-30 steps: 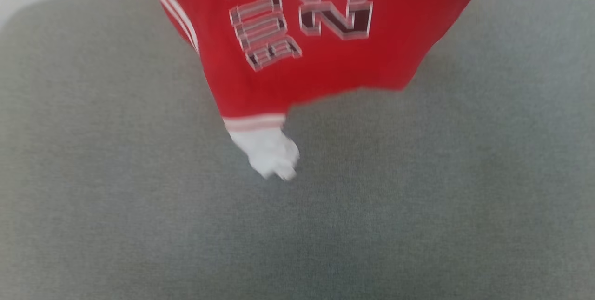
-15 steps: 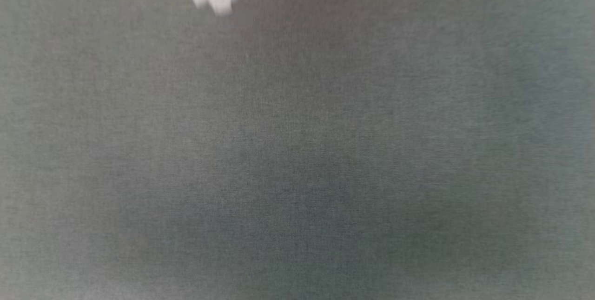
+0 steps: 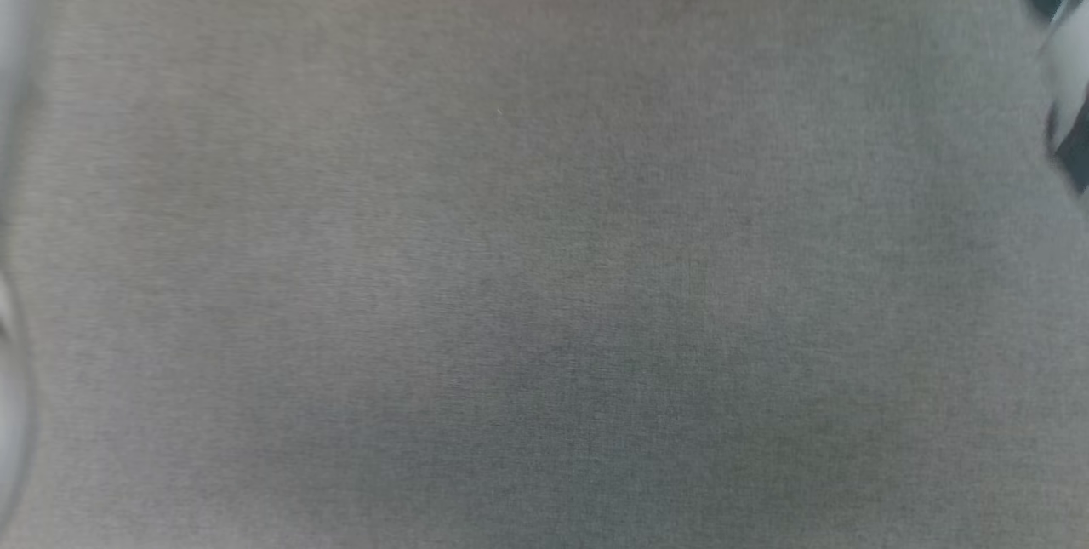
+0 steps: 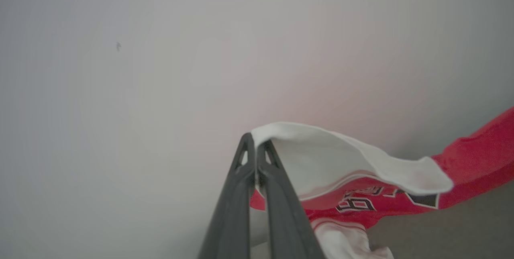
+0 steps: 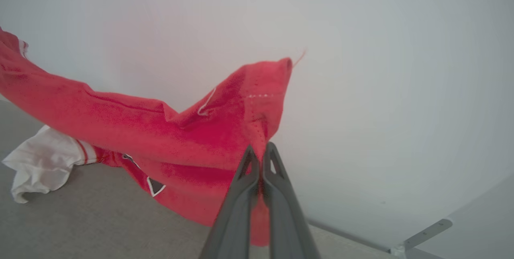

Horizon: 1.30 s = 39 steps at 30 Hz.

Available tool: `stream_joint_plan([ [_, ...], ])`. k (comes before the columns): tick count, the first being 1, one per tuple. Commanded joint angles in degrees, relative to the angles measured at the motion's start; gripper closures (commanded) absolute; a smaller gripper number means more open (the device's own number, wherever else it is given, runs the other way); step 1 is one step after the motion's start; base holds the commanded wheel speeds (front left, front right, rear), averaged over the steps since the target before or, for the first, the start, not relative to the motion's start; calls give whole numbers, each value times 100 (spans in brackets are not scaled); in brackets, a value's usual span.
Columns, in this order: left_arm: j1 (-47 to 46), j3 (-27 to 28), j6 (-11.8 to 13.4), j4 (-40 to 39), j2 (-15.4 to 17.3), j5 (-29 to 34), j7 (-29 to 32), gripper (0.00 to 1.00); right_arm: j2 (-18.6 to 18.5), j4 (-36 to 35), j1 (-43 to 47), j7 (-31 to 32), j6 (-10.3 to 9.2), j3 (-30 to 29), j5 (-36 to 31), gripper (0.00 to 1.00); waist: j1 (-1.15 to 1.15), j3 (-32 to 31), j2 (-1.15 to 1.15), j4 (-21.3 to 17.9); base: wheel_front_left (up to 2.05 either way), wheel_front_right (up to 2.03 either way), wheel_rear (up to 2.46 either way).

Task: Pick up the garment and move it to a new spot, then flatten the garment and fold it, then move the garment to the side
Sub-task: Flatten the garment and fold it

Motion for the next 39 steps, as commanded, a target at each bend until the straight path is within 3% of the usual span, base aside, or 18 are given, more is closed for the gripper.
stream_joint_plan([
  [1,305,-118,-5,-98,-31,-204,191,100,-12,-12,229,68,-10,143,202,100,0,-197,0,56,0,0,0],
  [6,1479,-668,-7,-882,297,-1069,1100,100,-319,-357,1049,355,-10,714,952,100,0,-574,0,122,0,0,0],
  [11,2652,-812,-7,-1710,785,-1716,1830,100,-698,-910,1987,643,-10,1083,1678,100,0,-928,0,137,0,0,0],
  [13,3119,-839,134,-2100,980,-1855,2073,100,-877,-1158,2370,714,-10,1135,1900,100,0,-1051,0,148,0,0,0],
  [18,4450,-835,796,-3424,1538,-2229,2522,100,-1249,-1831,3377,846,-11,1180,2304,100,0,-1299,0,145,0,0,0],
  [19,5001,-847,1125,-4047,1777,-2408,2703,100,-1355,-2103,3792,905,-10,1191,2458,100,0,-1358,0,133,0,0,0],
  [27,6849,-833,2457,-6291,2628,-2898,3017,100,-1740,-2953,5128,1114,-10,980,2732,100,0,-1469,0,104,0,0,0],
  [32,7579,-884,3075,-7131,2976,-3127,3180,100,-1965,-3600,5853,1361,-10,960,2780,100,0,-1508,0,96,0,0,0],
  [39,8298,-985,3676,-7832,3290,-3415,3409,100,-2228,-4333,6798,1628,-10,793,2838,100,0,-1512,0,85,0,0,0],
])
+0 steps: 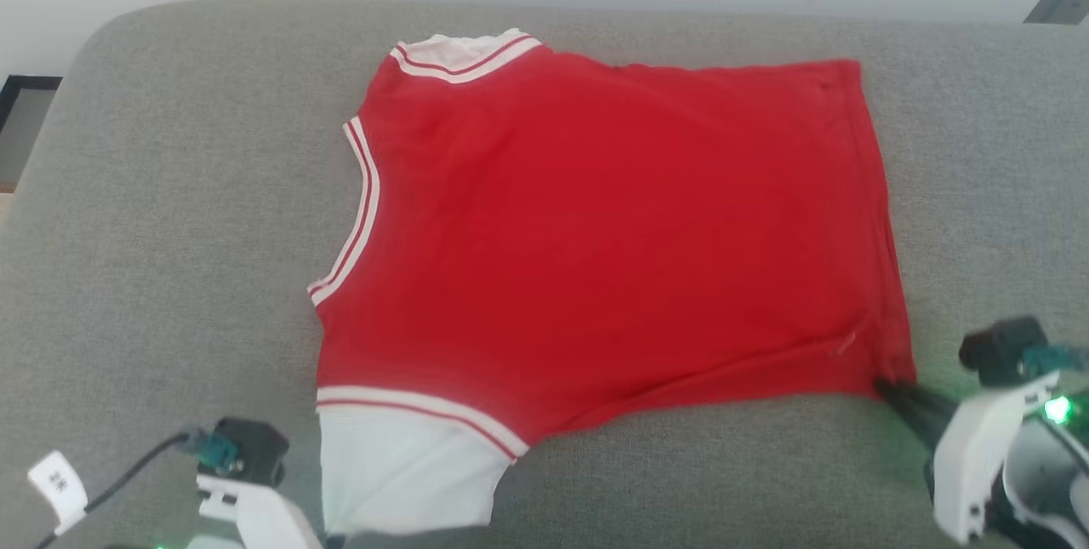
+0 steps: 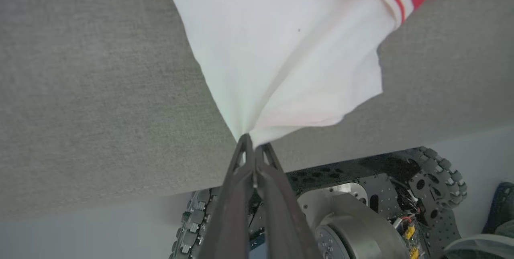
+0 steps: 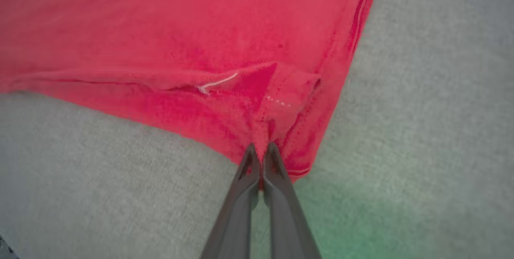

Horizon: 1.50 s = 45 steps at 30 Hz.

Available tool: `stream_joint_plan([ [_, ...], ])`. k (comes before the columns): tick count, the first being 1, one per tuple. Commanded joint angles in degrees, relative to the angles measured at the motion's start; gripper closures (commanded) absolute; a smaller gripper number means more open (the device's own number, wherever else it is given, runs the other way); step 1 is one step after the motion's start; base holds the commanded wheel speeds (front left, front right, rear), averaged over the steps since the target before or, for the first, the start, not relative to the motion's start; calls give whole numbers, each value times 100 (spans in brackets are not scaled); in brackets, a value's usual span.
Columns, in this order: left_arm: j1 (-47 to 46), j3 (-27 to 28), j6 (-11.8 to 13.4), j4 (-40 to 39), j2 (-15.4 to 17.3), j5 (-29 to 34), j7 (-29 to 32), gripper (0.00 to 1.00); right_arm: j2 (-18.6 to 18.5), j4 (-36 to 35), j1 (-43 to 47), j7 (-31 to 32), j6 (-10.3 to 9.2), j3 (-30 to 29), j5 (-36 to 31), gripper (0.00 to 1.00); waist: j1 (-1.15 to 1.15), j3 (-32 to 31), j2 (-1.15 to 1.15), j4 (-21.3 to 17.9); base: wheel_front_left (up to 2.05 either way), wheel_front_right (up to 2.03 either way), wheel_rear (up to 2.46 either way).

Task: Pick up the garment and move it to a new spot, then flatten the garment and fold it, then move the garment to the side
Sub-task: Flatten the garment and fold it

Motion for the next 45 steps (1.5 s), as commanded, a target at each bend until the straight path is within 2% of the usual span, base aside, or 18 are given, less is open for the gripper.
stream_joint_plan([
  [1,163,-43,138,-112,118,-51,92,100,-78,-173,240,97,-10,-39,69,100,0,4,0,6,0,0,0],
  [7,188,86,365,-434,327,45,2,100,-202,-717,753,105,-10,-298,123,100,0,20,0,4,0,0,0],
  [13,-220,440,509,-836,782,409,-169,100,-82,-1222,1029,-50,-10,-794,-41,100,0,59,0,-110,0,0,0],
  [16,-617,594,394,-920,1013,727,-132,100,75,-1404,910,-71,-10,-1005,-232,100,0,101,0,-193,0,0,0],
  [21,-1506,686,-119,-669,1082,1146,110,100,328,-1476,494,1,-10,-1172,-564,100,0,199,0,-299,0,0,0],
  [25,-2317,633,-734,-70,772,1438,267,100,538,-1314,16,61,-10,-1168,-827,100,0,296,0,-372,0,0,0],
  [32,-3565,275,-1870,1613,-206,1805,285,100,910,-658,-818,142,-10,-1078,-1172,100,0,584,0,-468,0,0,0],
  [35,-3939,122,-2238,2429,-607,1826,345,100,1038,-311,-1150,182,-10,-978,-1261,100,0,716,0,-504,0,0,0],
  [41,-4389,-97,-2802,3854,-1287,1667,453,100,1249,284,-1637,239,-10,-751,-1293,100,0,920,0,-562,0,0,0],
  [45,-4586,-159,-3063,4631,-1636,1524,563,100,1325,560,-1818,377,-10,-580,-1192,100,0,973,0,-583,0,0,0],
])
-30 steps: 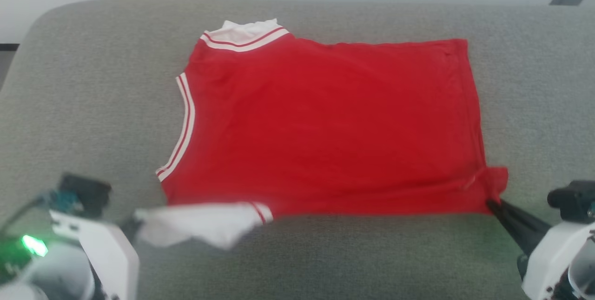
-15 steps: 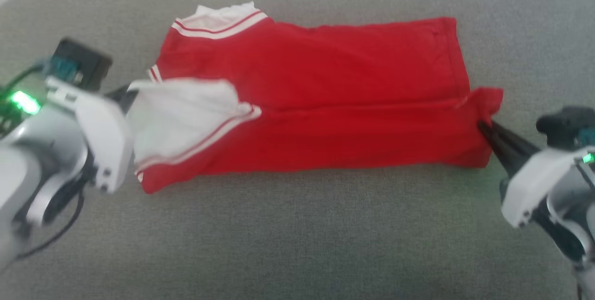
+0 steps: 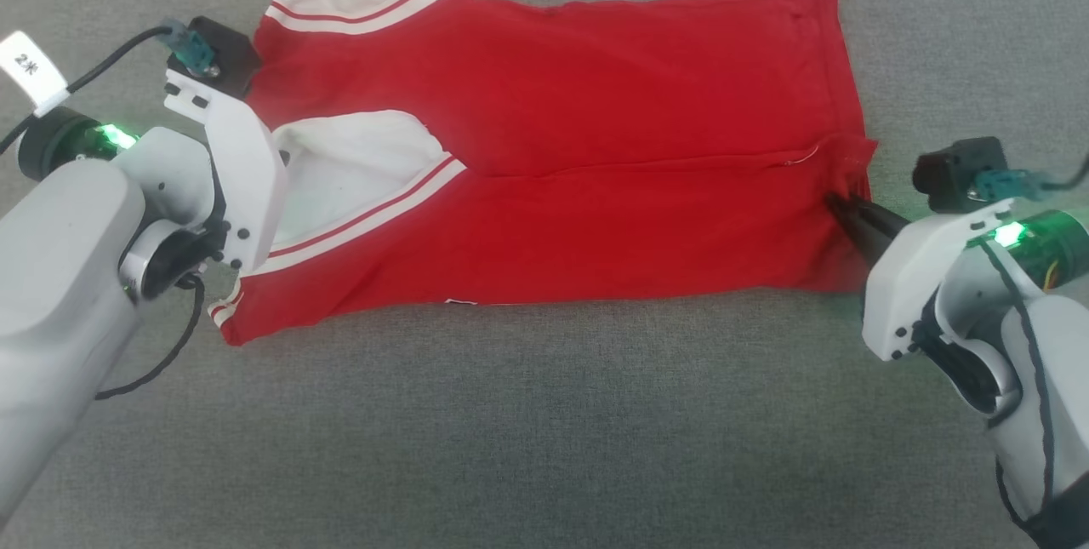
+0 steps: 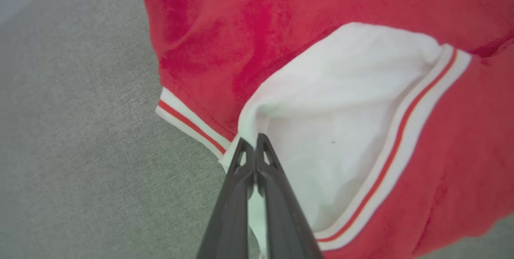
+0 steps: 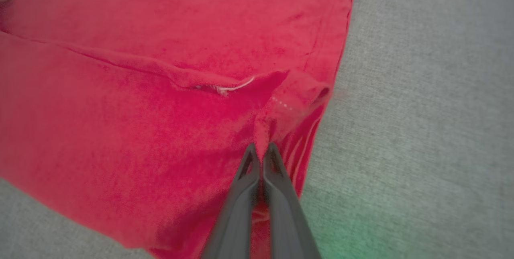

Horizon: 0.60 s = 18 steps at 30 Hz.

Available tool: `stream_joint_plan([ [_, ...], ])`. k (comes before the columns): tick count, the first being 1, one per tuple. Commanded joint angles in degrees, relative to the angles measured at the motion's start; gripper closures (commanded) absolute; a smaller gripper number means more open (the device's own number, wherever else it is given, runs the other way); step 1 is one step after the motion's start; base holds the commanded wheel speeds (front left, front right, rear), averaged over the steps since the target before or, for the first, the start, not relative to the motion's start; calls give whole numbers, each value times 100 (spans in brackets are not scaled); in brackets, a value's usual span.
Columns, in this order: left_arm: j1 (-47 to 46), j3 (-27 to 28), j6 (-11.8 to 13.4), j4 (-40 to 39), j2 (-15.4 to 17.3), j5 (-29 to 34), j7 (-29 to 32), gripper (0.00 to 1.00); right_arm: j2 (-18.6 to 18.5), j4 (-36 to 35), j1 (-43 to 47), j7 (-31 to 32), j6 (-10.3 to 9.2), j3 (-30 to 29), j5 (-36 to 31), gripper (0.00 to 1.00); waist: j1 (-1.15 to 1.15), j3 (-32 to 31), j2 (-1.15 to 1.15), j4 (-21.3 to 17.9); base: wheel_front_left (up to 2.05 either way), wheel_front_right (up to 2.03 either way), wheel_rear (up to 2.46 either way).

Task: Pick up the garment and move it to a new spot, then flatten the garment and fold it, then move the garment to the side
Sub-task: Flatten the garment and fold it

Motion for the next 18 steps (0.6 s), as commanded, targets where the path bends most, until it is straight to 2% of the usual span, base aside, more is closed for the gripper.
stream_joint_plan([
  [1,-133,-21,-119,353,-143,-74,59,100,34,117,-135,95,-10,86,71,100,0,27,0,-15,0,0,0],
  [6,-247,-37,-232,919,-356,-228,205,100,78,323,-245,239,-10,159,194,100,0,31,0,-26,0,0,0],
  [7,-269,-49,-253,1040,-402,-264,253,94,97,374,-269,285,-10,154,233,100,0,26,0,-27,0,0,0],
  [9,-320,-26,-274,1240,-482,-312,285,75,109,429,-341,334,-10,152,239,100,0,8,0,-26,0,0,0],
  [10,-353,-20,-280,1316,-508,-310,283,63,115,457,-379,347,-10,144,233,93,0,-6,0,-27,0,0,0],
  [11,-383,-14,-289,1382,-529,-320,265,53,130,491,-403,363,-10,130,232,76,0,-28,0,-27,0,0,0],
  [12,-416,-2,-288,1443,-552,-324,237,30,133,500,-426,371,-10,133,220,52,0,-51,0,-23,0,0,0],
  [13,-449,0,-302,1481,-572,-319,220,0,135,518,-457,365,-10,121,203,15,0,-76,0,-17,0,0,0],
  [14,-470,5,-310,1518,-592,-331,205,0,145,534,-476,380,-10,105,198,0,0,-107,0,-10,0,0,0],
  [18,-565,21,-326,1577,-596,-325,168,0,182,524,-496,379,-10,55,201,0,0,-248,0,34,0,0,0],
])
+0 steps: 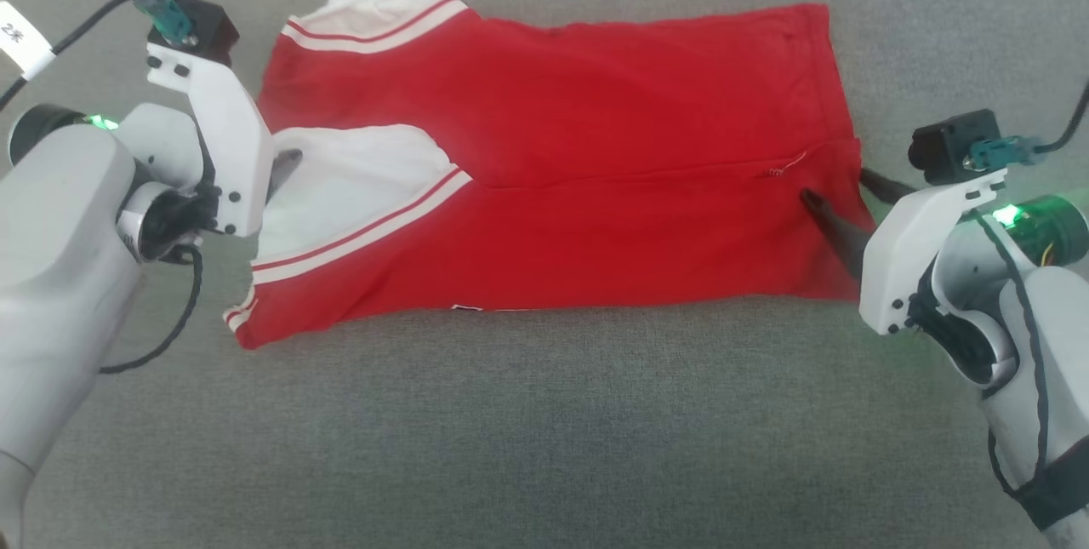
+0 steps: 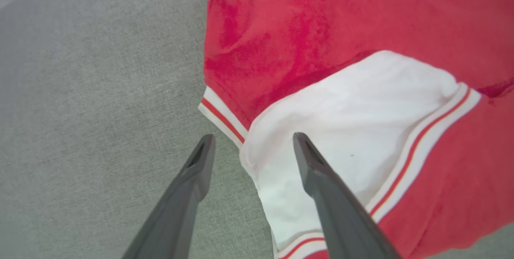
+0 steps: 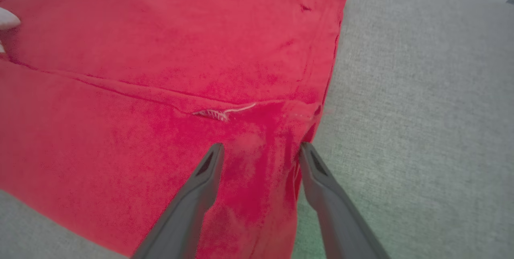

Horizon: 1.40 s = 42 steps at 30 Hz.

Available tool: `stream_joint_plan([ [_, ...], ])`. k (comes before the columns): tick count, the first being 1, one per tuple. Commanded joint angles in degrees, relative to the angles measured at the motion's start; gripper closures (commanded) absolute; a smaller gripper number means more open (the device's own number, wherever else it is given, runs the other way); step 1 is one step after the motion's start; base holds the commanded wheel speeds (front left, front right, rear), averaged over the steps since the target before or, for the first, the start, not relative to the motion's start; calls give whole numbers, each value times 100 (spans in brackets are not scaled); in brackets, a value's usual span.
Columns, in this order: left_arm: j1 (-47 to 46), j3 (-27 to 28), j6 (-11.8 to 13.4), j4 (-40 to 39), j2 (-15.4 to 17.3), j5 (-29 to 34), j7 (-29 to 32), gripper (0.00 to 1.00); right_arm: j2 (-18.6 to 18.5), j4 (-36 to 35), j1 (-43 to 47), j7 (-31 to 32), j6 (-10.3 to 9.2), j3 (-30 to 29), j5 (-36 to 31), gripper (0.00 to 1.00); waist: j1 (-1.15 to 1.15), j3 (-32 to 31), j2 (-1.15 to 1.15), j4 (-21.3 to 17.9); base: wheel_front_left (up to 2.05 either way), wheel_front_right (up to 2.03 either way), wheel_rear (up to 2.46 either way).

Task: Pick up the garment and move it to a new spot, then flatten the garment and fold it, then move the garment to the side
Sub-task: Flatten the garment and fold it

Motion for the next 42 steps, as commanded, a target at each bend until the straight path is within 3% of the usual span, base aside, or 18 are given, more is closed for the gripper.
stream_joint_plan([
  [1,-86,34,-13,-2,4,16,-46,0,27,-42,-42,-41,-10,-41,17,0,0,-81,0,35,0,0,0],
  [7,17,86,193,-147,93,-38,-26,0,55,-311,146,-265,-9,-259,-189,0,0,-299,0,98,0,0,0],
  [14,552,34,632,-954,462,-158,367,0,299,-973,520,-1340,-9,-975,-754,0,0,-519,0,142,0,0,0],
  [23,1461,21,1300,-2453,1035,-350,682,0,950,-1843,1050,-2550,-9,-1850,-1542,0,0,-574,0,81,0,0,0],
  [30,1959,94,1706,-2983,1313,-575,789,0,1420,-2401,1425,-2761,-9,-2247,-1794,0,0,-488,0,-82,0,0,0],
  [36,2146,171,1801,-2870,1338,-693,714,0,1590,-2708,1597,-2652,-9,-2371,-1884,0,0,-315,0,-225,0,0,0],
  [42,2216,204,1719,-2311,1149,-879,624,0,1699,-2947,1703,-2537,-9,-2477,-1858,0,0,-130,0,-340,0,0,0],
])
